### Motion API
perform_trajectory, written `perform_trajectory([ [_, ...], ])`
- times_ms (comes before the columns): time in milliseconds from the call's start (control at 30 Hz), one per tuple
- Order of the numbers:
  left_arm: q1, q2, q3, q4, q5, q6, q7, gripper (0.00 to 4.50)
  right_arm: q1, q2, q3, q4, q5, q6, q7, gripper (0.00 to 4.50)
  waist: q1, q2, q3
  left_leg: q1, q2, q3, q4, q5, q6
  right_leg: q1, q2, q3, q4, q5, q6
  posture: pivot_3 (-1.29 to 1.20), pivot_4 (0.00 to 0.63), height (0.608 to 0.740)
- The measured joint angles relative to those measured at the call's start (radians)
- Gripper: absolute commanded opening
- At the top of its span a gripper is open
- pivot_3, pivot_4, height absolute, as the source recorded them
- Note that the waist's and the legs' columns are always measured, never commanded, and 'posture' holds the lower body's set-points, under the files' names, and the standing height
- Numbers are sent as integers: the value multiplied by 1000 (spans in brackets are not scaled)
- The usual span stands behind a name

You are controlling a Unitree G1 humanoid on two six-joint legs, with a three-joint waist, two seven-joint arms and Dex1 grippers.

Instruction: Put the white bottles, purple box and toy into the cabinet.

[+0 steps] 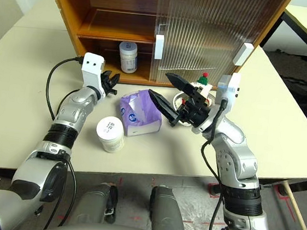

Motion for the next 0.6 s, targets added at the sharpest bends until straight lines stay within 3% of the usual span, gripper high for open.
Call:
perform_trajectory([
  [67, 3, 2, -3, -8, 4, 1, 11, 51, -5, 1, 0, 5, -1, 0, 3, 4500, 3, 0, 0, 0, 0, 0, 0, 0, 0, 0, 0, 0, 0, 0, 0, -23, 71, 740],
  [267, -5, 48, -58, -12, 85, -30, 67, 51, -8, 3, 0, 5, -4, -1, 5, 4500, 4, 0, -1, 0, -1, 0, 0, 0, 0, 0, 0, 0, 0, 0, 0, -24, 67, 740],
  [600, -159, 112, -212, 179, 282, -147, 137, 51, -7, 6, 0, 5, -6, -9, 6, 4500, 2, 0, -2, 0, -3, 1, 0, 0, 0, 0, 1, 0, 0, 1, -1, -46, 66, 740],
])
